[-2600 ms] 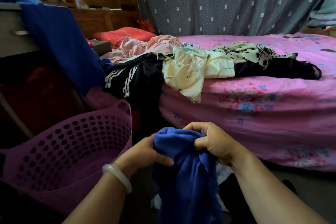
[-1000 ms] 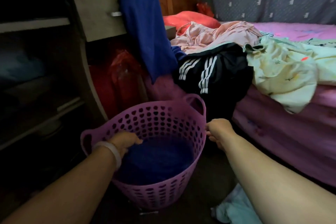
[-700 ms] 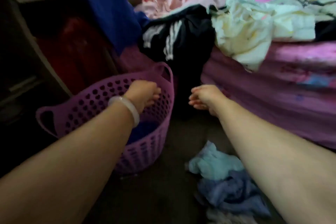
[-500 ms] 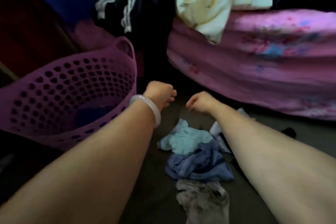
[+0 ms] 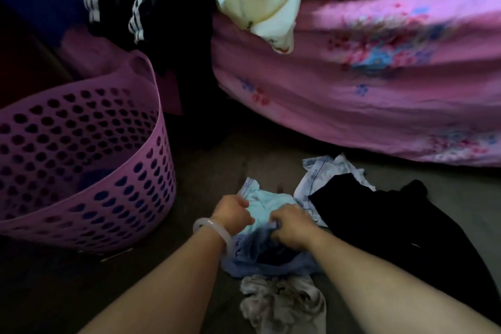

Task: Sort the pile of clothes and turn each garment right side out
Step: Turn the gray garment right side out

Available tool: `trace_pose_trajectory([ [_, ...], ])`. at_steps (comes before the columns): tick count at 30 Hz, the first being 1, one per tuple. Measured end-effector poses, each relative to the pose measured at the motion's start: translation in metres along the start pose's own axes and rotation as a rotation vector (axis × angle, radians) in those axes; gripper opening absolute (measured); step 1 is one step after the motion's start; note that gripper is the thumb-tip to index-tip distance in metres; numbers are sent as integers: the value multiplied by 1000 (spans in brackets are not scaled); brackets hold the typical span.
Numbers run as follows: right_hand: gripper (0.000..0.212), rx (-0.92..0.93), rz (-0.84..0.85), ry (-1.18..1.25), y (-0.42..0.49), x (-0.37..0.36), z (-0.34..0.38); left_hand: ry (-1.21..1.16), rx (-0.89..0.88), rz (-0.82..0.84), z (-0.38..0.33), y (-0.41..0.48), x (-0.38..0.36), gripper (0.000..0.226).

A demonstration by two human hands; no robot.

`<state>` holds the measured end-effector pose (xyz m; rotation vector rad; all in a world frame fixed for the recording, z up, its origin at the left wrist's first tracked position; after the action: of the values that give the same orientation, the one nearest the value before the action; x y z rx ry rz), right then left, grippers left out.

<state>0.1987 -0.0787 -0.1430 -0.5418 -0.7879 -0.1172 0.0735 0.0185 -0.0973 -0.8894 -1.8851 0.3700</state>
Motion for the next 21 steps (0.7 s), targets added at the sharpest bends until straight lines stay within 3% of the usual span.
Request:
trace_pose_trajectory([
  [2,17,50,24,371,0,24,17,76,-69,118,1,-8,3,69],
  [4,18,90,24,679,-5,48,37,12,-151,168,-4,-18,9,64],
  [7,14,134,-12,998,-9,74,53,-149,-259,53,-15,-27,29,51],
  [10,3,229,-140,1191,-19,98,65,-380,-396,-17,-33,-41,55,54],
  [12,22,317,-151,1194,-31,117,74,-526,-491,-36,-45,-51,72,46],
  [14,45,371,-128,1019,-46,134,85,-504,-571,-83,-55,-63,93,42],
  [17,31,458,-217,832,-61,152,98,-460,-688,-98,-63,-80,115,28],
  [21,40,563,-486,866,-70,168,112,-345,-731,-268,-69,-90,130,21],
])
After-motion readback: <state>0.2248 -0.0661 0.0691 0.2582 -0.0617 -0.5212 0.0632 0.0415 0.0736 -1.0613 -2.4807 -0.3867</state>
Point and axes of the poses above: each hand's wrist, its own y-axis towards the middle knuckle, its own x-axis out of the back of the hand, z = x × y, the point moved 1 cm from there along y, towards the middle knuckle, and after that the axes turned 15 degrees about y, right-handed, at the moved point
